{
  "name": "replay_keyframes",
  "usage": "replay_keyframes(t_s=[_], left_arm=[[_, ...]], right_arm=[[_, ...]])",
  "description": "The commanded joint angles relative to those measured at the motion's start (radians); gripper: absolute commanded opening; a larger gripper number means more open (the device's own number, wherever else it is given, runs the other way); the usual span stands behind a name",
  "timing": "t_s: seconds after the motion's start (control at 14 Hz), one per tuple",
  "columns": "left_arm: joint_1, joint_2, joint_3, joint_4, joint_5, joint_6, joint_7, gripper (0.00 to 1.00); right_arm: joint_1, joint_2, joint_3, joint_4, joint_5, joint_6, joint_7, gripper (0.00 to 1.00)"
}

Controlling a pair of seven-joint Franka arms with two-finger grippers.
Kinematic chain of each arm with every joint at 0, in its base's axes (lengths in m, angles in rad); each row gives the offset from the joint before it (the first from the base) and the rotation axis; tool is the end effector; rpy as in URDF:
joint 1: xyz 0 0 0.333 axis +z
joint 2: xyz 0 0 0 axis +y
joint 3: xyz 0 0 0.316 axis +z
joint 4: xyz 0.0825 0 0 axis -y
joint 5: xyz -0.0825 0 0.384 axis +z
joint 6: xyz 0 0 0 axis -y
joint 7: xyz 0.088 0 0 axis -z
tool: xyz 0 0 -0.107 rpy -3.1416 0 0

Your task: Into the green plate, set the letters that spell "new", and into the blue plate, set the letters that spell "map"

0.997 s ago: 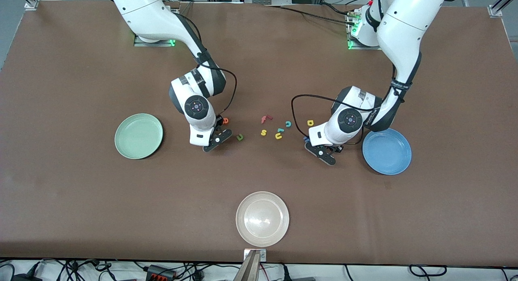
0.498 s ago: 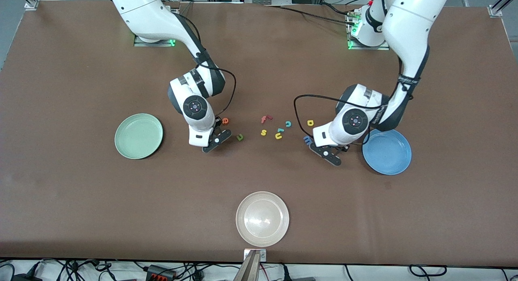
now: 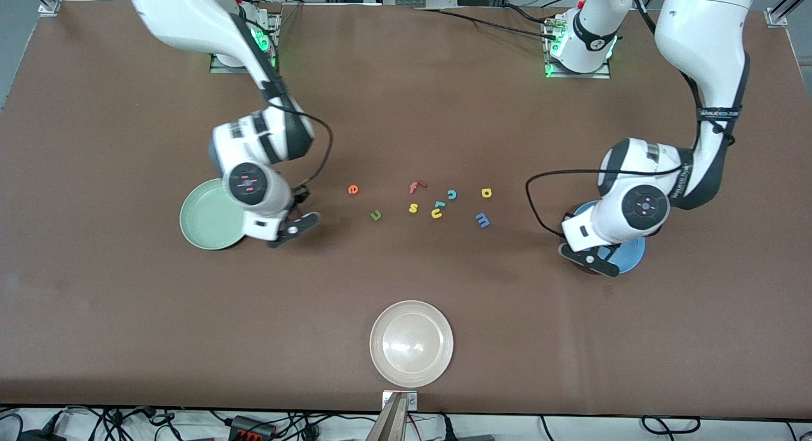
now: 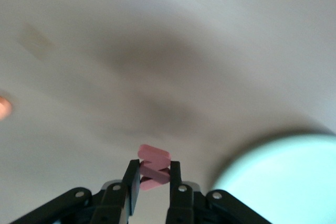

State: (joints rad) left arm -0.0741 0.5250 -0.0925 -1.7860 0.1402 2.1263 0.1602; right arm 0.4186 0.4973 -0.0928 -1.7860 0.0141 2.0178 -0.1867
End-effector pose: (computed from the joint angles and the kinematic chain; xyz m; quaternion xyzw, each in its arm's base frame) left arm 0.6290 -0.0955 0.2470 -0.9752 0.1994 0.0902 0.0326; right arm 0.5904 0.2042 0.2576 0.9591 0.2500 -0.1298 0.0258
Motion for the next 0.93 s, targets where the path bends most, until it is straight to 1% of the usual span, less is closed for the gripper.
replay_keyframes(t_s=[0.0,0.07,0.14,0.21,0.36,0.5,0.57,0.64,0.71,0.78,0.85], left_arm=[[0.008,0.009,-0.007,-0.007,0.021,-0.012,0.007,0.99],[0.008,0.004,-0.018,-0.004,0.019,-0.035,0.007,1.0],[-0.006,-0.003,-0.026,0.005,0.019,-0.066,-0.008,1.0],[-0.019,-0.016,-0.044,0.007,0.019,-0.077,-0.011,1.0],[-0.024,-0.02,-0.093,0.008,0.018,-0.078,-0.045,1.0],[-0.035,-0.013,-0.15,0.01,0.007,-0.063,-0.129,1.0],[-0.056,-0.007,-0.173,0.017,0.007,-0.045,-0.195,1.0],[-0.093,0.006,-0.177,0.02,0.01,-0.029,-0.287,1.0],[-0.127,0.016,-0.176,0.02,0.013,-0.016,-0.377,1.0],[-0.145,0.038,-0.176,0.02,0.016,0.006,-0.475,1.0],[-0.168,0.058,-0.177,0.016,0.018,0.048,-0.545,1.0]], right_arm=[[-0.125,-0.077,0.018,-0.071,0.001,-0.053,-0.017,0.1],[-0.139,-0.086,0.015,-0.105,0.001,-0.045,-0.01,0.1],[-0.141,-0.088,-0.004,-0.124,0.001,-0.036,-0.008,0.1],[-0.145,-0.085,-0.027,-0.142,0.001,-0.013,-0.007,0.11],[-0.171,-0.063,-0.033,-0.168,0.001,0.034,-0.005,0.11],[-0.181,-0.04,-0.033,-0.194,0.001,0.102,-0.007,0.12],[-0.181,-0.025,-0.033,-0.203,0.001,0.136,-0.005,0.12],[-0.182,-0.01,-0.033,-0.207,0.001,0.162,-0.007,0.17],[-0.184,-0.006,-0.033,-0.204,0.004,0.17,-0.005,0.46],[-0.185,-0.011,-0.033,-0.198,0.009,0.164,-0.005,0.99],[-0.179,-0.028,-0.033,-0.194,0.009,0.154,-0.004,1.0]])
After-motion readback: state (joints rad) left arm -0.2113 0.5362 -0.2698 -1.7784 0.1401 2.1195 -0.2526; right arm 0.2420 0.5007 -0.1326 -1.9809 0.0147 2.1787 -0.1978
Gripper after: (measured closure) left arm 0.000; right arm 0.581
